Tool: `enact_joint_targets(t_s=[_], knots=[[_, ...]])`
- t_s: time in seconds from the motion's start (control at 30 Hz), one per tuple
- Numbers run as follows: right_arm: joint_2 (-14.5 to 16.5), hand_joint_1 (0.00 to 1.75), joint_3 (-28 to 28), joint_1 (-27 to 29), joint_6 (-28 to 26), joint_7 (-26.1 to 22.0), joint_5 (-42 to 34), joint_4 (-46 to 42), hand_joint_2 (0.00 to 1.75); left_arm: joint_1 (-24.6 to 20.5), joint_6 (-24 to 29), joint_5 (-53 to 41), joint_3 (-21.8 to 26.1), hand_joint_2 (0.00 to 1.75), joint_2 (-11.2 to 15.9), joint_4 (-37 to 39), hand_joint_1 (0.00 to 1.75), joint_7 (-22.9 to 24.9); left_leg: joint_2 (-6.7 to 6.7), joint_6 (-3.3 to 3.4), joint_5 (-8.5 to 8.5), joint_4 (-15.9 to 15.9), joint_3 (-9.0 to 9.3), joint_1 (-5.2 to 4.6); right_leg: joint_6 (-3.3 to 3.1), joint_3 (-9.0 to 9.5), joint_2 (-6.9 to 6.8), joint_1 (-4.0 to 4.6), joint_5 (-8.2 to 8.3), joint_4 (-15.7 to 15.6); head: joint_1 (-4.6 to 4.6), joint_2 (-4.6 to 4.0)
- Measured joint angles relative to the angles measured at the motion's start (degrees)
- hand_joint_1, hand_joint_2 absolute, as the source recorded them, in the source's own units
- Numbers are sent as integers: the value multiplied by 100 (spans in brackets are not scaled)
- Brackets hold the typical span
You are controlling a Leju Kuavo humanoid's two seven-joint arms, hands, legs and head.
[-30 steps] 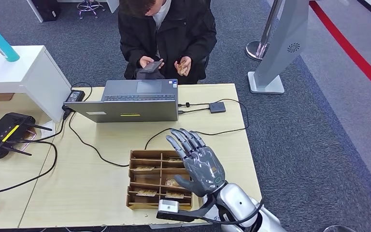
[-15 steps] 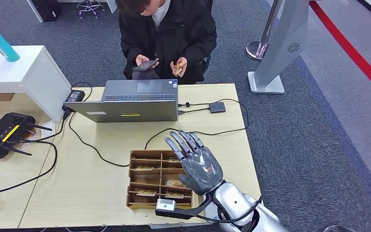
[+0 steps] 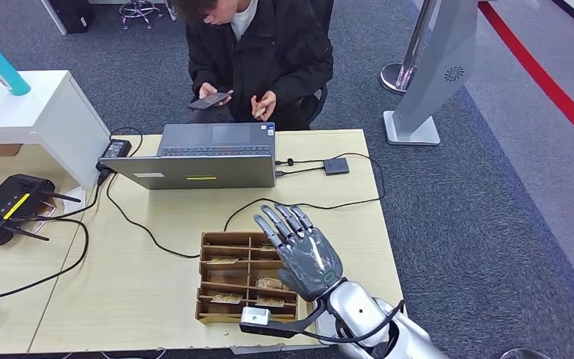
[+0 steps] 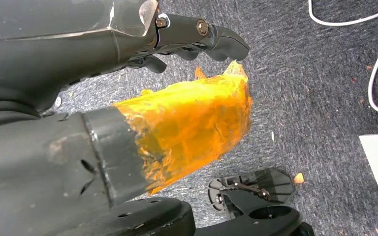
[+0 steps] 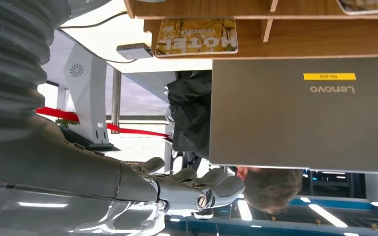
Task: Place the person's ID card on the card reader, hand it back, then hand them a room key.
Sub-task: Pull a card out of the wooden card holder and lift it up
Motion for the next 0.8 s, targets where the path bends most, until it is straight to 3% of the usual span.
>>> enact_joint_targets(t_s=[0.8], knots=[[2, 12, 71, -59, 177, 25, -132, 197, 175, 6, -17, -11, -1, 0, -16, -39, 0, 15, 0, 0, 0, 0, 0, 0, 0, 0, 0, 0, 0, 0, 0, 0]])
